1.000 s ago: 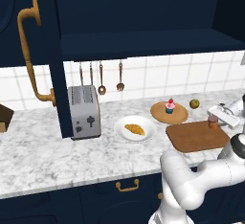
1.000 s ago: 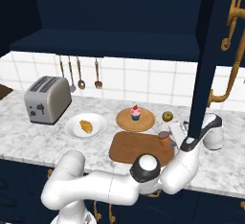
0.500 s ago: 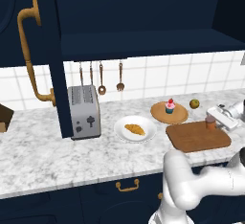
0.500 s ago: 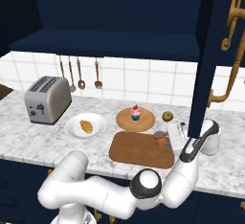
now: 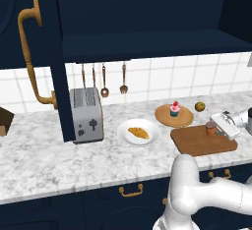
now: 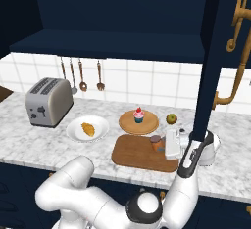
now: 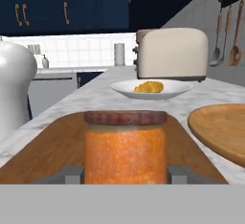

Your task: From the different types of pastries on the counter, select a croissant and place it on the cutting board. Then retrieve a jar of jam from the cabinet and place it alongside the croissant on the cutting board.

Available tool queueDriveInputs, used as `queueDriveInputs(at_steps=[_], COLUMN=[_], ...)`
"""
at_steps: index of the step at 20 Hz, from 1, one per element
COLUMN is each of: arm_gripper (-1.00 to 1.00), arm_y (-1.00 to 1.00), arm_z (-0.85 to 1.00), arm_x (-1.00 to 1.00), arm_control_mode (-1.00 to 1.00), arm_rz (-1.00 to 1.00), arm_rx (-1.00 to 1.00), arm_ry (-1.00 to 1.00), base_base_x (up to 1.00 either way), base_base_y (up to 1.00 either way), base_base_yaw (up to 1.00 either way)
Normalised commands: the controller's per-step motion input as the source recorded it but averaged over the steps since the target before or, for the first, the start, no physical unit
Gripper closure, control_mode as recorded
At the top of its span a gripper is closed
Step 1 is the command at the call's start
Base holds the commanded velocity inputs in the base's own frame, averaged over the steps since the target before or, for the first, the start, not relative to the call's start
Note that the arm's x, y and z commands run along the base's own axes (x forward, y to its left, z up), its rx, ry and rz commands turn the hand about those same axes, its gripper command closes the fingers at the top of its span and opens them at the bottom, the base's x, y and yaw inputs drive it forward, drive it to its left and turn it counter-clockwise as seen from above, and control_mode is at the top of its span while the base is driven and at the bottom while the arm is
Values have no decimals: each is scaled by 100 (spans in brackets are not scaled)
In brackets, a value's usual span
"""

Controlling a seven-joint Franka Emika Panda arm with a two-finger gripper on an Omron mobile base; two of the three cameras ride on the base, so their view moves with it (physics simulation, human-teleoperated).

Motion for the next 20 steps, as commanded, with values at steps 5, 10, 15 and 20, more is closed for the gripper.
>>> queueDriveInputs(at_steps=[5,10,15,20], arm_gripper=[100,-100,-100,-100], arm_y=[2,1,0,-13], arm_z=[-17,-14,-8,0], arm_x=[0,0,0,1], arm_control_mode=[-100,-100,-100,-100], arm_rz=[-1,0,0,3], arm_rx=[-2,0,0,0], arm_ry=[-2,0,0,0], base_base_x=[0,0,0,0], base_base_y=[0,0,0,0], base_base_yaw=[0,0,0,0])
